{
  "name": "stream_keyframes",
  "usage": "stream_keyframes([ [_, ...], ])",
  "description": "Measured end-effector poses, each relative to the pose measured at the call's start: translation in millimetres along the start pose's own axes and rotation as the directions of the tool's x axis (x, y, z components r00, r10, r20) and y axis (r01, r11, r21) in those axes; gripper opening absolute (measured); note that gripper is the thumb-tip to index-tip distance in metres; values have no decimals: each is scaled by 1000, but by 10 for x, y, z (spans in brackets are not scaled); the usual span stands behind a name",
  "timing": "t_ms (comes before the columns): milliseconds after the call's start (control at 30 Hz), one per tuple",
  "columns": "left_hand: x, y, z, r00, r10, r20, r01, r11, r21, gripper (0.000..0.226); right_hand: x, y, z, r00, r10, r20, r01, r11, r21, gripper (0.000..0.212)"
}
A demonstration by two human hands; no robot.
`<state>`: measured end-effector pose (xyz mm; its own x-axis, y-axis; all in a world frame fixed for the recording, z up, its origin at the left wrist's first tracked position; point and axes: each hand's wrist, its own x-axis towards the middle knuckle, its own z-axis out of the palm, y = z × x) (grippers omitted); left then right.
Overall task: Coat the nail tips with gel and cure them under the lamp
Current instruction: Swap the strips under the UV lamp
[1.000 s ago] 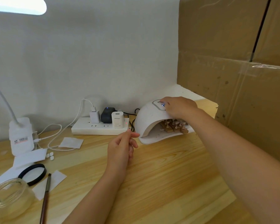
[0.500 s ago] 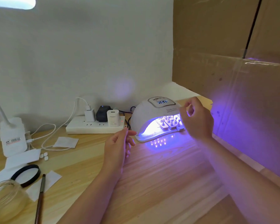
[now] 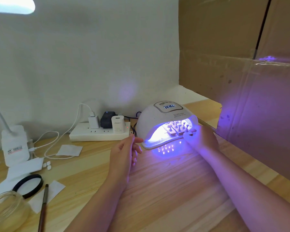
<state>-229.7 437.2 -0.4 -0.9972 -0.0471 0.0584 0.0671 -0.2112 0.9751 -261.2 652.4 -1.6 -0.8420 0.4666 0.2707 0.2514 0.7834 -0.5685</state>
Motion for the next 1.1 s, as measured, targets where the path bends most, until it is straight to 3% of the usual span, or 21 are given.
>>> stream_keyframes([
  [67, 8, -4, 0, 1000, -4, 2, 4, 1000, 2, 33, -29, 9, -25, 1000, -10, -13, 11, 998, 57, 39],
  [133, 11, -10, -1, 1000, -7, 7, 7, 1000, 0, 33, -85, 40, -71, 999, -19, -40, 23, 994, 104, 44],
  [267, 10, -24, -10, 1000, -6, 15, 6, 1000, -3, 32, -206, 183, -231, 998, 6, -58, 3, 988, 155, 22],
  [400, 7, -25, -12, 1000, -9, 22, 9, 1000, -12, 32, -373, 325, -433, 999, -36, -38, 41, 989, 140, 20],
  [567, 14, -34, -10, 1000, -7, 20, 7, 1000, -18, 31, -518, 563, -635, 992, 22, -124, -2, 988, 155, 16],
  [767, 18, -46, -9, 1000, 0, 30, 0, 1000, -10, 32, -461, 583, -521, 977, 83, -194, -68, 994, 83, 13],
  [867, 21, -51, -11, 999, 2, 32, -2, 1000, -5, 32, -332, 537, -418, 953, 171, -250, -158, 985, 71, 27],
  [1100, 46, -66, -5, 999, 14, 33, -14, 1000, 5, 32, 5, 373, -193, 963, 224, -149, -242, 963, -118, 34],
])
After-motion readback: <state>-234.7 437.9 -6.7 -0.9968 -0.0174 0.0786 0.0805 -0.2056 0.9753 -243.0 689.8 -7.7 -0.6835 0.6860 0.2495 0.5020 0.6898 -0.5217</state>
